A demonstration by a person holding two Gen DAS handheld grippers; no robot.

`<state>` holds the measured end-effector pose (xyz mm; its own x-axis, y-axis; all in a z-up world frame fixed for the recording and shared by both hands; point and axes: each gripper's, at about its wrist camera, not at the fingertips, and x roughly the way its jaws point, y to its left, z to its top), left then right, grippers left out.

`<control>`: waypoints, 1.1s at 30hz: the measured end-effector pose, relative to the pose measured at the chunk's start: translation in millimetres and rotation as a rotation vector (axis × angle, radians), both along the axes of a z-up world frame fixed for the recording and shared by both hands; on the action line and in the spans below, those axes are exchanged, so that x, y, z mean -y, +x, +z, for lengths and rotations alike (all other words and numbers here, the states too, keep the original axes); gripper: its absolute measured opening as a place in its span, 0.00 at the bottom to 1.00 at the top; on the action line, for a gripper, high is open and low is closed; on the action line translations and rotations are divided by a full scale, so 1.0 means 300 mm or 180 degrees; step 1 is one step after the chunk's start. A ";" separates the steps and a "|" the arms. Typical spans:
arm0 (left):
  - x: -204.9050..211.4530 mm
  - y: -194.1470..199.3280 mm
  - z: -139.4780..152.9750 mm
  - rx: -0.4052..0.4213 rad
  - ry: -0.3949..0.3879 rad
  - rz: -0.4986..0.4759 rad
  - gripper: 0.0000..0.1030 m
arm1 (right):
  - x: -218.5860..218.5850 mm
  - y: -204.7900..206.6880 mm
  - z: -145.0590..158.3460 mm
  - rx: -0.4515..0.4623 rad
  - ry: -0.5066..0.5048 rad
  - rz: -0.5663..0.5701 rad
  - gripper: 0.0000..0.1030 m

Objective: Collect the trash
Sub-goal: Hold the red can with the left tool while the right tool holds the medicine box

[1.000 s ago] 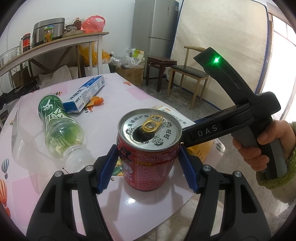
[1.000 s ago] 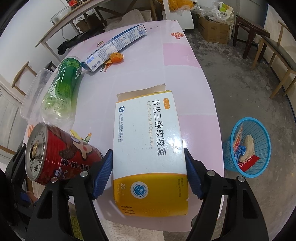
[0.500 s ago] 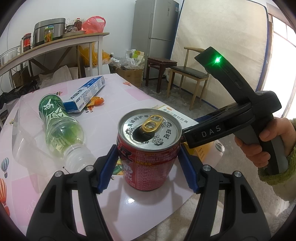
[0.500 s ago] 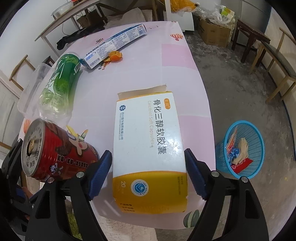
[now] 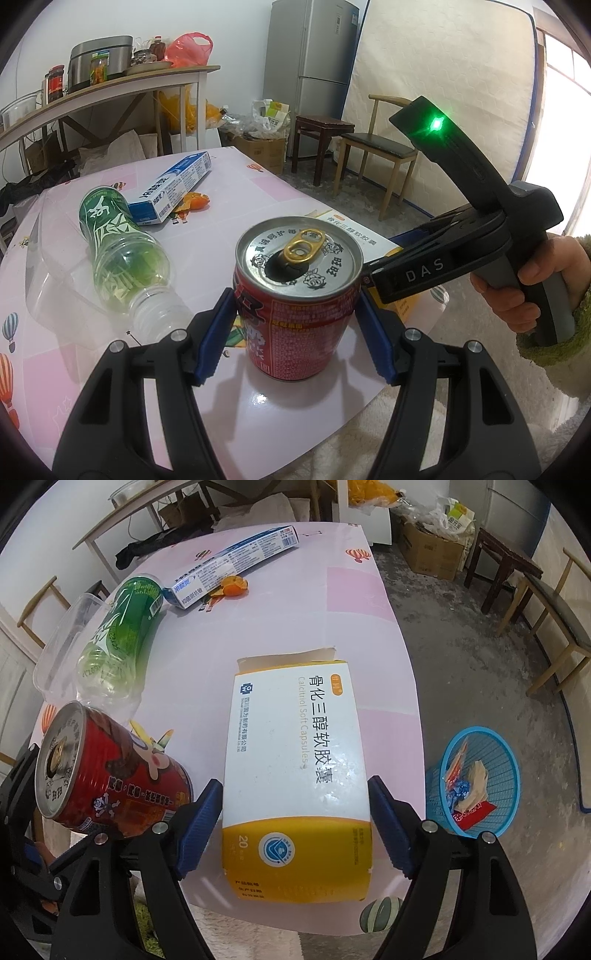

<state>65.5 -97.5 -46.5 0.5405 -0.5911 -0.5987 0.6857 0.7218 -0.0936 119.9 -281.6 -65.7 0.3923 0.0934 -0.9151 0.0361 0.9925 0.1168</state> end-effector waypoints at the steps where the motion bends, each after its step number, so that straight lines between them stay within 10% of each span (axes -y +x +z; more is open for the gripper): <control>1: 0.001 0.000 0.000 0.0003 0.0000 0.0003 0.60 | 0.000 0.001 -0.001 0.0001 0.0001 0.0003 0.75; 33: -0.007 -0.021 0.012 -0.0005 -0.0054 0.0075 0.60 | 0.010 -0.003 -0.014 -0.0015 0.0209 -0.0112 0.66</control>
<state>59.2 -95.3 -42.8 0.5536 -0.5882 -0.5895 0.6683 0.7362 -0.1070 119.1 -284.6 -69.9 0.3923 0.1396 -0.9092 0.0715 0.9808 0.1814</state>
